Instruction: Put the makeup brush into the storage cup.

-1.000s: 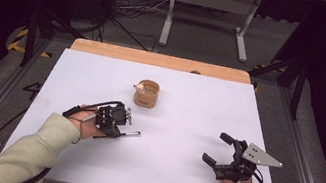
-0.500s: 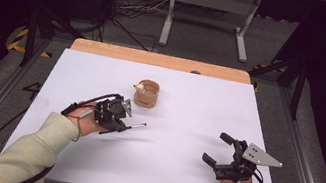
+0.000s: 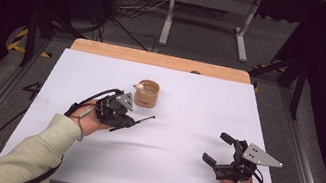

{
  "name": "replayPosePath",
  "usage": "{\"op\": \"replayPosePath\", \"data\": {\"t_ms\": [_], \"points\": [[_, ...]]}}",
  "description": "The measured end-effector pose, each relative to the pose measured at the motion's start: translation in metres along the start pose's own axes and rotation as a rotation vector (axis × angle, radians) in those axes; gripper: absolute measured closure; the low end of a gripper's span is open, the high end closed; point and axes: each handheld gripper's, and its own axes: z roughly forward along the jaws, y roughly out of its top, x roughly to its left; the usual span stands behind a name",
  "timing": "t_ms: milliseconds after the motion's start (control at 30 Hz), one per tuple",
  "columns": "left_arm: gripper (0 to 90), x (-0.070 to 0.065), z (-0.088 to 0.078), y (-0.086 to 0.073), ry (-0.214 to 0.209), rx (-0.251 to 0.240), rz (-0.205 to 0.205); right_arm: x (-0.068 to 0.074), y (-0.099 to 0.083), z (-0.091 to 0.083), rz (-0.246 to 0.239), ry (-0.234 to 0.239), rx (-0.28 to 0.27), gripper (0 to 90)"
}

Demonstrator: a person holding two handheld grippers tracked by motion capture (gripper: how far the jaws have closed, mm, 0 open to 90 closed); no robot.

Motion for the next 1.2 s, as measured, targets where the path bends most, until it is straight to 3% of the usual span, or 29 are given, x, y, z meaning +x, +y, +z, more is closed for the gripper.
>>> {"op": "replayPosePath", "data": {"t_ms": [267,533,700,867,1200], "points": [[83.1,-0.004,-0.005,0.004,-0.011,-0.087,0.005,0.0,0.0,0.0,0.001,0.004,0.0,0.0],[83.1,-0.002,-0.014,0.004,-0.038,-0.233,-0.03,0.0,0.0,0.0,0.005,0.004,-0.002,0.0],[83.1,-0.003,-0.017,0.005,-0.017,-0.289,-0.034,0.0,0.0,0.0,0.004,0.005,-0.004,0.0],[83.2,-0.002,-0.02,0.005,0.015,-0.373,-0.065,0.0,0.0,0.0,0.005,0.004,-0.004,0.0],[83.2,0.003,-0.021,0.004,0.027,-0.468,-0.105,0.0,0.0,0.0,0.004,0.006,-0.006,0.0]]}}
